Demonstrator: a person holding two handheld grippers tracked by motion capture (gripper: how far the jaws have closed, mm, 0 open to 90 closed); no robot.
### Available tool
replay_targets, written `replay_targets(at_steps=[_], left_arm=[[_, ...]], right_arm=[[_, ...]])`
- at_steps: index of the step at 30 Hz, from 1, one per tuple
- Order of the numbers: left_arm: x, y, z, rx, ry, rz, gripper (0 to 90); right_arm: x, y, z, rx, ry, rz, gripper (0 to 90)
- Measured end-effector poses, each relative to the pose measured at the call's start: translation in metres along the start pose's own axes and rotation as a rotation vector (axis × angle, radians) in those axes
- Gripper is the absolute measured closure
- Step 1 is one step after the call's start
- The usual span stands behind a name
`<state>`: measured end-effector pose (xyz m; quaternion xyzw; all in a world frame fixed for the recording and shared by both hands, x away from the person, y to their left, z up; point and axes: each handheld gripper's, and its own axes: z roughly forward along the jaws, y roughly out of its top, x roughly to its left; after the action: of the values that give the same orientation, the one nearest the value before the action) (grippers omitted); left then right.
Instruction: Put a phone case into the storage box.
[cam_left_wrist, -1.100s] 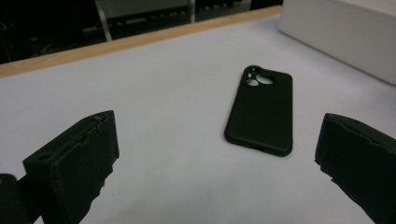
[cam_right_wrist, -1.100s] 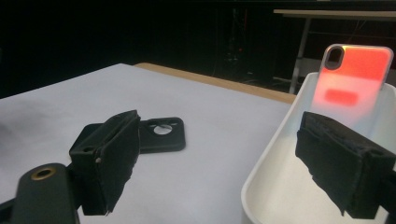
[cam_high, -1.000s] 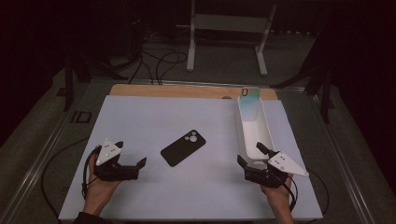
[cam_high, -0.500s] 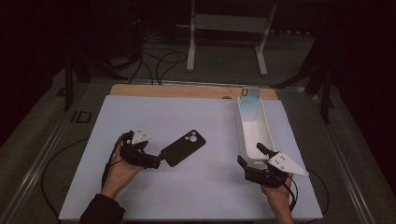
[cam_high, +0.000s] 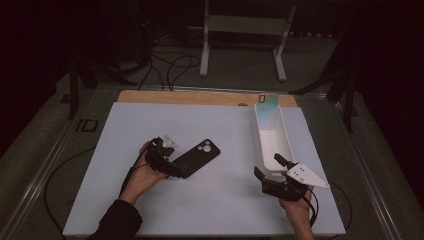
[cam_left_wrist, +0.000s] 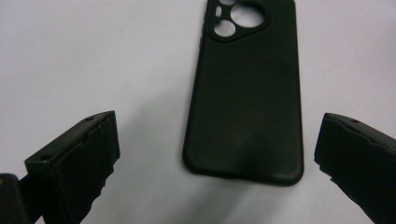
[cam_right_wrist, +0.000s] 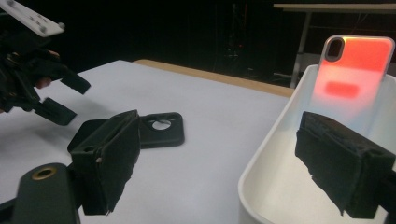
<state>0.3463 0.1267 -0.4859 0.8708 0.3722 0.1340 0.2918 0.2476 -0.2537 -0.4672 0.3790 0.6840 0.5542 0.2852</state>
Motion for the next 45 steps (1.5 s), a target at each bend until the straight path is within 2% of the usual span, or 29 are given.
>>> replay_targets(at_steps=[5, 10, 14, 16, 20, 22, 32, 38, 45], left_arm=[[-0.005, 0.007, 0.013, 0.027, -0.008, 0.011, 0.3], [-0.012, 0.012, 0.025, 0.060, -0.034, 0.041, 0.3], [-0.016, 0.015, 0.035, 0.093, -0.030, 0.047, 0.2], [-0.017, 0.015, 0.039, 0.110, -0.041, 0.055, 0.3], [-0.017, 0.013, 0.047, 0.142, -0.027, 0.050, 0.3], [-0.015, 0.013, 0.048, 0.141, -0.033, 0.038, 0.0], [-0.013, 0.013, 0.049, 0.156, -0.048, 0.034, 0.8], [-0.013, 0.013, 0.044, 0.157, -0.063, 0.056, 11.8], [-0.014, 0.014, 0.043, 0.159, -0.067, 0.068, 14.4]], right_arm=[[0.000, -0.001, 0.000, 0.003, -0.001, 0.000, 14.1], [-0.001, -0.001, 0.000, 0.003, -0.002, 0.004, 14.1], [-0.002, -0.002, 0.000, 0.005, -0.002, 0.002, 14.1], [-0.002, -0.002, 0.000, 0.007, -0.001, 0.003, 14.1], [-0.002, -0.003, 0.001, 0.009, -0.001, 0.005, 14.2], [-0.001, -0.003, 0.001, 0.009, -0.002, 0.005, 14.2], [-0.001, -0.004, 0.002, 0.013, -0.004, 0.003, 14.4], [0.000, -0.004, 0.003, 0.018, -0.005, 0.001, 14.5], [0.002, -0.004, 0.004, 0.024, 0.000, -0.002, 14.7]])
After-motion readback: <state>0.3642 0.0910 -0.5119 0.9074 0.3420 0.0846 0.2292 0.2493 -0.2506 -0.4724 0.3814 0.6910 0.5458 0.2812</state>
